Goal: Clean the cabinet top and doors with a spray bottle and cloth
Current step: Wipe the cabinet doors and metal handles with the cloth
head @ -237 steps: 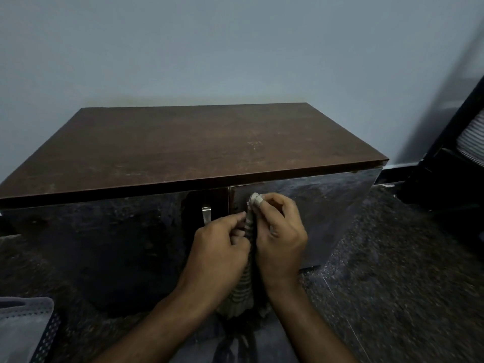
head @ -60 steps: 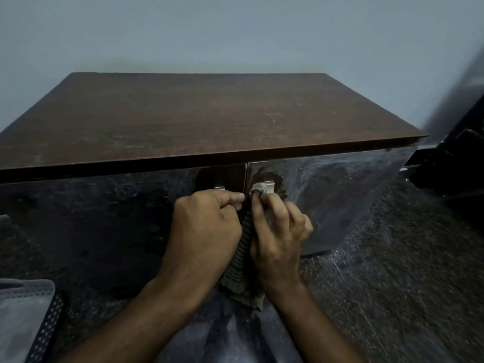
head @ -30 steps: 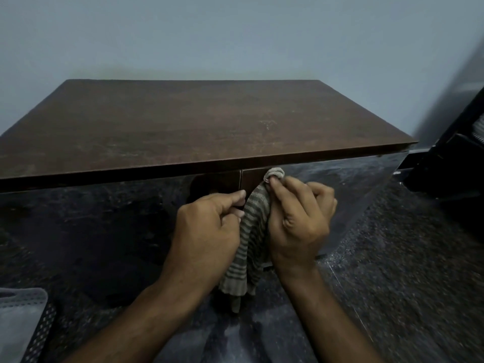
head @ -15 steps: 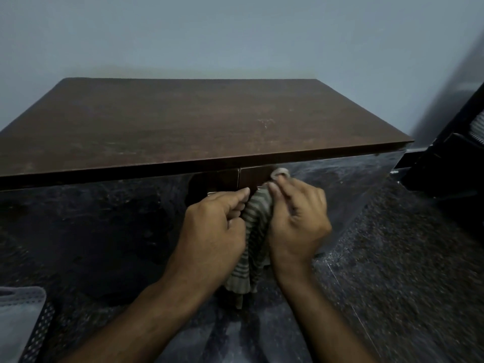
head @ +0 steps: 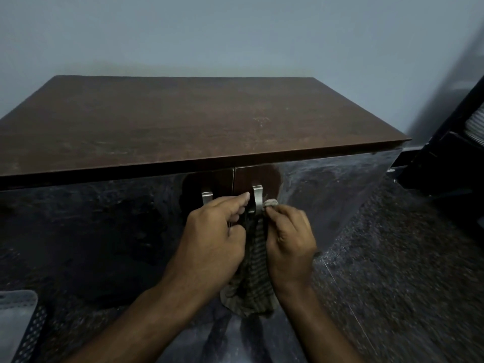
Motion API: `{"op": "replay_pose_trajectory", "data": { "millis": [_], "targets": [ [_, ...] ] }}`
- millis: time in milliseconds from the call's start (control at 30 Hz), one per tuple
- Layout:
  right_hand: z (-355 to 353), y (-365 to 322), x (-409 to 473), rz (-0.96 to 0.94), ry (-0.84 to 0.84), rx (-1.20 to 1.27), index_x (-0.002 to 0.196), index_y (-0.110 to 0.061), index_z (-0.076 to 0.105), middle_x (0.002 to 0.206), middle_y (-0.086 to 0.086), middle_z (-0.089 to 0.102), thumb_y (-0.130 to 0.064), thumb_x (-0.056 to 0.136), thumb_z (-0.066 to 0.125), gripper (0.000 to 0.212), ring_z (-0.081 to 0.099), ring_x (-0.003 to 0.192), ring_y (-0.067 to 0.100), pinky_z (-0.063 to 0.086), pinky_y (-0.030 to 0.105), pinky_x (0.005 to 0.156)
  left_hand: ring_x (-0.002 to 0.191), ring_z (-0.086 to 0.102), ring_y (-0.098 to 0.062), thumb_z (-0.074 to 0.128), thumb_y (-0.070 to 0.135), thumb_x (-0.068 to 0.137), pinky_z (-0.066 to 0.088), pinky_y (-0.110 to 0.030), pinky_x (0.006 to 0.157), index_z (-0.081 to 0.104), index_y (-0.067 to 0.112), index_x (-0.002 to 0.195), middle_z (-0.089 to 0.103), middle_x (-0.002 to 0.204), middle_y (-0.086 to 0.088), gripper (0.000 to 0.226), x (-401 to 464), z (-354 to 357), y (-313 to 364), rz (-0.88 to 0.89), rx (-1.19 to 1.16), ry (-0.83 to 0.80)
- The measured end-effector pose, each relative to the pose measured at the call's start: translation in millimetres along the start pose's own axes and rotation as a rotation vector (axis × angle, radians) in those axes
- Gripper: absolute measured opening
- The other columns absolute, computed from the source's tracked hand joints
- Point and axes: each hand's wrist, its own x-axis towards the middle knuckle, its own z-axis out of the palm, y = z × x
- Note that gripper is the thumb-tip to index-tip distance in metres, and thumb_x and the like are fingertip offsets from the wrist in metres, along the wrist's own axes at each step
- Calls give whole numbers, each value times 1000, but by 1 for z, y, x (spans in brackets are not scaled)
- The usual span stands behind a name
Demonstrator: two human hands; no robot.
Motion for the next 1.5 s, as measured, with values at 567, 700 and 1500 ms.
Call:
{"op": "replay_pose_trajectory", "data": {
  "millis": [567, 700, 1500],
  "targets": [
    [1, -7, 20, -43, 80, 69, 98, 4, 75, 99, 12, 72, 14, 85, 68, 18, 63, 91, 22, 49, 21, 86, 102, 59, 3, 54, -4, 86, 46, -7, 90, 63, 21, 127, 64, 111, 15, 49, -2, 6, 1, -4, 16, -31],
    [7, -5, 7, 15, 69, 111, 96, 3, 76, 98, 10, 71, 10, 84, 70, 15, 64, 91, 21, 50, 21, 85, 94, 65, 3, 54, -1, 87, 52, -13, 86, 70, 20, 116, 72, 104, 9, 39, 0, 0, 3, -95, 28, 104],
    [22, -39, -15, -155, 103, -370, 82, -19, 76, 80, -2, 66, -14, 77, 84, 11, 50, 84, 16, 34, 36, 76, 89, 67, 4, 53, -1, 85, 48, -2, 76, 71, 20, 114, 72, 99, 11, 40, 2, -3, 8, -103, -2, 145]
  ]
}}
